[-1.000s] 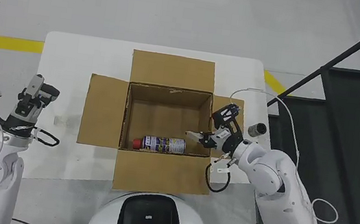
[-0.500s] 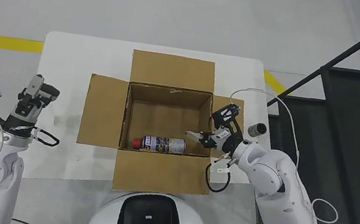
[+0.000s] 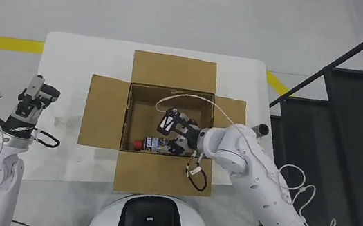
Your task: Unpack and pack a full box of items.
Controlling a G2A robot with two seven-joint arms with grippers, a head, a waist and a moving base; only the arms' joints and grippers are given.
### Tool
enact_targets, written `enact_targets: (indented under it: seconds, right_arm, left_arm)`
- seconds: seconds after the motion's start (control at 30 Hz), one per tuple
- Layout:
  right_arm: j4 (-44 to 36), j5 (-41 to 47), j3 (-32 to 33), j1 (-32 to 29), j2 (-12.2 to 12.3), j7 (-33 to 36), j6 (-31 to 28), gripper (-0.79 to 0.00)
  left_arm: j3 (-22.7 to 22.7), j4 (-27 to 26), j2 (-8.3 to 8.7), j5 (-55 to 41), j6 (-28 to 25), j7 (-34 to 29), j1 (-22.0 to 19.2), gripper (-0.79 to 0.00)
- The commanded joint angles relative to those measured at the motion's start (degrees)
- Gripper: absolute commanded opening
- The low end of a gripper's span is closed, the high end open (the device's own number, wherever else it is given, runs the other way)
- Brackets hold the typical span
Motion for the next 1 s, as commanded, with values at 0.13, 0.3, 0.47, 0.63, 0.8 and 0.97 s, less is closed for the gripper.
enact_targets:
  seconds: [0.13,0.3,0.47,0.63,0.8,0.97]
  right_arm:
    - [5.6,1.3,-3.7,5.4,-0.8,2.2,-1.6,0.0]
    - [5.6,1.3,-3.7,5.4,-0.8,2.2,-1.6,0.0]
    - [5.6,1.3,-3.7,5.4,-0.8,2.2,-1.6,0.0]
    - [5.6,1.3,-3.7,5.4,-0.8,2.2,-1.6,0.0]
    - [5.6,1.3,-3.7,5.4,-0.8,2.2,-1.6,0.0]
    - [5.6,1.3,-3.7,5.4,-0.8,2.2,-1.6,0.0]
  left_arm:
    - [0.0,0.0,0.0,0.0,0.0,0.0,0.0,0.0]
    - [0.0,0.0,0.0,0.0,0.0,0.0,0.0,0.0]
    - [0.0,0.0,0.0,0.0,0.0,0.0,0.0,0.0]
    - [0.0,0.0,0.0,0.0,0.0,0.0,0.0,0.0]
    - [0.0,0.0,0.0,0.0,0.0,0.0,0.0,0.0]
    - [0.0,0.0,0.0,0.0,0.0,0.0,0.0,0.0]
